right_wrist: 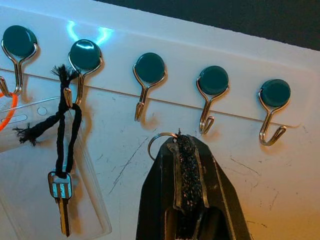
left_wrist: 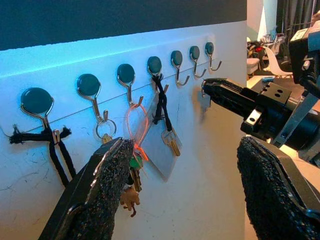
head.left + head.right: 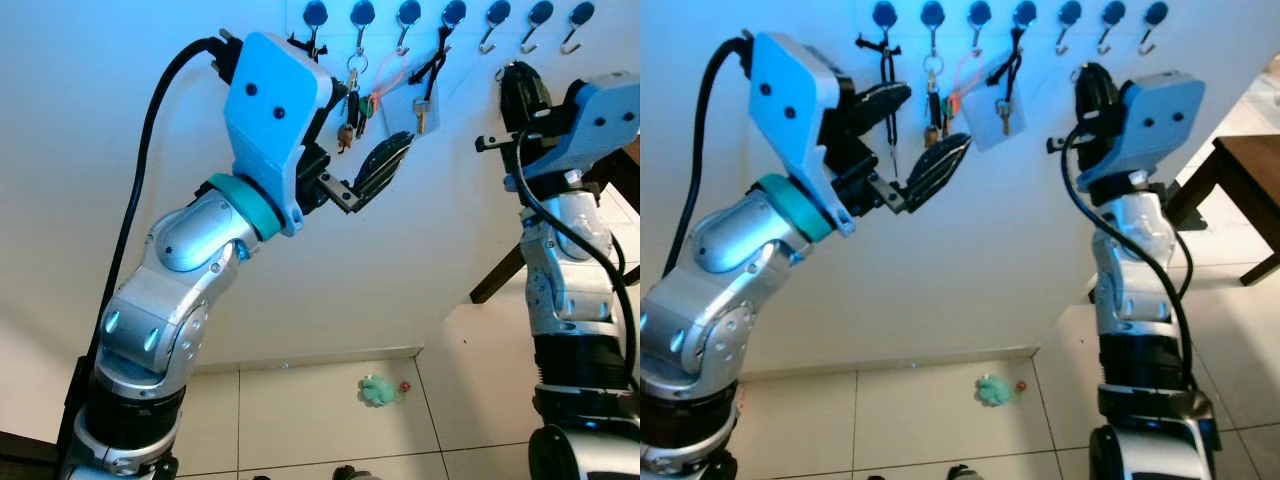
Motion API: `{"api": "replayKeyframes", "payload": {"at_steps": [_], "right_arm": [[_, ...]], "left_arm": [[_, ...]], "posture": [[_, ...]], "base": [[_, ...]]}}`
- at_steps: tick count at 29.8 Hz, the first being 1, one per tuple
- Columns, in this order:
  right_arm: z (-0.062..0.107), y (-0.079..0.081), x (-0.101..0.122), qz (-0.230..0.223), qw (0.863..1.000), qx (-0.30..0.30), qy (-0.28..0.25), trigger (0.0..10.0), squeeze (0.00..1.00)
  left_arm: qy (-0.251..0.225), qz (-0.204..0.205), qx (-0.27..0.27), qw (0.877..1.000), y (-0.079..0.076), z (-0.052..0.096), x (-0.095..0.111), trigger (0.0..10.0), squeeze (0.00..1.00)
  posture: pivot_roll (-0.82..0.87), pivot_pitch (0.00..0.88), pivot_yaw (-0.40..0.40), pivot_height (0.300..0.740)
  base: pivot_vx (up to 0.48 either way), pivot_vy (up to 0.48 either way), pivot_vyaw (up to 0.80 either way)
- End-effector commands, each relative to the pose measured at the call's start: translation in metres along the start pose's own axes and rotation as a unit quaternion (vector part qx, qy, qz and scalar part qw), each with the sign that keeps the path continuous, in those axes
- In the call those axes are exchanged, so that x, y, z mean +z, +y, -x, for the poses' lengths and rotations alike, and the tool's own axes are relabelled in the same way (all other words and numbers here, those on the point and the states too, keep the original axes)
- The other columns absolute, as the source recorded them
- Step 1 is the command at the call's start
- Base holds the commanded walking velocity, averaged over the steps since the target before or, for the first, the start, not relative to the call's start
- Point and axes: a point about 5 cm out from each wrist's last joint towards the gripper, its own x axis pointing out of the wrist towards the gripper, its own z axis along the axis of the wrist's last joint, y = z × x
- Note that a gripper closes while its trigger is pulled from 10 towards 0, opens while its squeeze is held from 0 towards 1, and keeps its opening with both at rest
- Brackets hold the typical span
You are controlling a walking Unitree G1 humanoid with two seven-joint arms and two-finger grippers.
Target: Hang keys on a hook
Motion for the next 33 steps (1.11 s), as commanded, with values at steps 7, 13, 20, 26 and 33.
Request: {"api": "replayKeyframes", "payload": {"at_steps": [7, 13, 20, 26, 33], "right_arm": [[0.001, -0.006, 0.009, 0.002, 1.000, -0.010, -0.025, 10.0, 0.00], [-0.007, -0.007, 0.022, 0.001, 0.999, -0.007, -0.050, 10.0, 0.00], [-0.009, -0.008, 0.023, 0.004, 0.999, -0.009, -0.051, 10.0, 0.00], [-0.012, -0.009, 0.023, 0.014, 0.999, -0.016, -0.046, 10.0, 0.00], [-0.014, -0.012, 0.021, 0.018, 0.999, -0.022, -0.041, 10.0, 0.00]], "left_arm": [[-0.006, 0.003, -0.013, 1.000, -0.003, -0.002, 0.002, 10.0, 0.00], [-0.006, 0.003, -0.011, 1.000, -0.003, -0.002, 0.002, 10.0, 0.00], [-0.006, 0.003, -0.010, 1.000, -0.003, -0.002, 0.002, 10.0, 0.00], [-0.005, 0.003, -0.008, 1.000, -0.003, -0.001, 0.002, 10.0, 0.00], [-0.005, 0.003, -0.008, 1.000, -0.003, -0.001, 0.002, 10.0, 0.00]], "posture": [[-0.11, 0.146, 0.066, 0.740], [-0.11, 0.146, 0.062, 0.740], [-0.10, 0.148, 0.059, 0.740], [-0.10, 0.151, 0.056, 0.740], [-0.10, 0.151, 0.057, 0.740]], "base": [[0.000, 0.000, 0.00], [0.000, 0.000, 0.00], [0.000, 0.000, 0.00], [0.000, 0.000, 0.00], [0.000, 0.000, 0.00]]}}
